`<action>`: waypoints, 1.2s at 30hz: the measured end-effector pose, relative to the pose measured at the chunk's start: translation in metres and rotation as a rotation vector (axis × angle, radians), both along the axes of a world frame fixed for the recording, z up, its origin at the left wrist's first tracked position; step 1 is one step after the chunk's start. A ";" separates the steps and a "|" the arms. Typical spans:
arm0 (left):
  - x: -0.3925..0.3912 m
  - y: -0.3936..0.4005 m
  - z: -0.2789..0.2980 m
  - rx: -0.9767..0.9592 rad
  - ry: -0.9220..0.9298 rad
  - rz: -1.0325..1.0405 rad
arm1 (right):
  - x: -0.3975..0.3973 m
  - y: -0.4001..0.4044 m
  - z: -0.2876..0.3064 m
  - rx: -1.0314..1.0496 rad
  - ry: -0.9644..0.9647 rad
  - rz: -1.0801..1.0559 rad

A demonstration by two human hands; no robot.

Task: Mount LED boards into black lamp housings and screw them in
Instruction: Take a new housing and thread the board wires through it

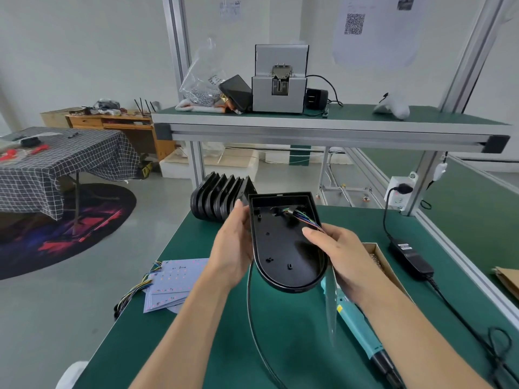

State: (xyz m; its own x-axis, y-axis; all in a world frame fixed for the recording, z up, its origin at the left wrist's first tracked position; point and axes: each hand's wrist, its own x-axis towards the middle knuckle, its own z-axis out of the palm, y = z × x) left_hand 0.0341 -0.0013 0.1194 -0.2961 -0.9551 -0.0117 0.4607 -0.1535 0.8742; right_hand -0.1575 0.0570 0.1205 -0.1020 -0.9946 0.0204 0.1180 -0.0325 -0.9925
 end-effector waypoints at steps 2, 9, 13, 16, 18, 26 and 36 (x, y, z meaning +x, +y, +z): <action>-0.004 0.002 0.000 0.029 0.025 -0.073 | 0.002 0.001 -0.005 -0.020 0.001 0.024; -0.011 0.002 -0.015 0.115 0.088 0.006 | 0.003 0.005 -0.016 -0.109 0.421 -0.042; -0.012 0.005 -0.021 0.100 0.136 0.016 | 0.006 0.007 -0.019 -0.379 0.888 -0.331; -0.015 0.009 -0.023 0.045 0.108 0.000 | 0.007 0.000 -0.014 -0.588 1.177 -0.486; -0.018 0.013 -0.023 0.011 0.062 0.036 | 0.010 -0.006 -0.009 -0.584 1.313 -0.550; -0.026 0.016 -0.028 -0.128 -0.101 0.159 | 0.027 -0.001 -0.006 -0.573 1.122 -0.374; -0.022 0.020 -0.029 -0.257 -0.247 0.197 | 0.035 0.002 0.005 -0.486 0.821 -0.371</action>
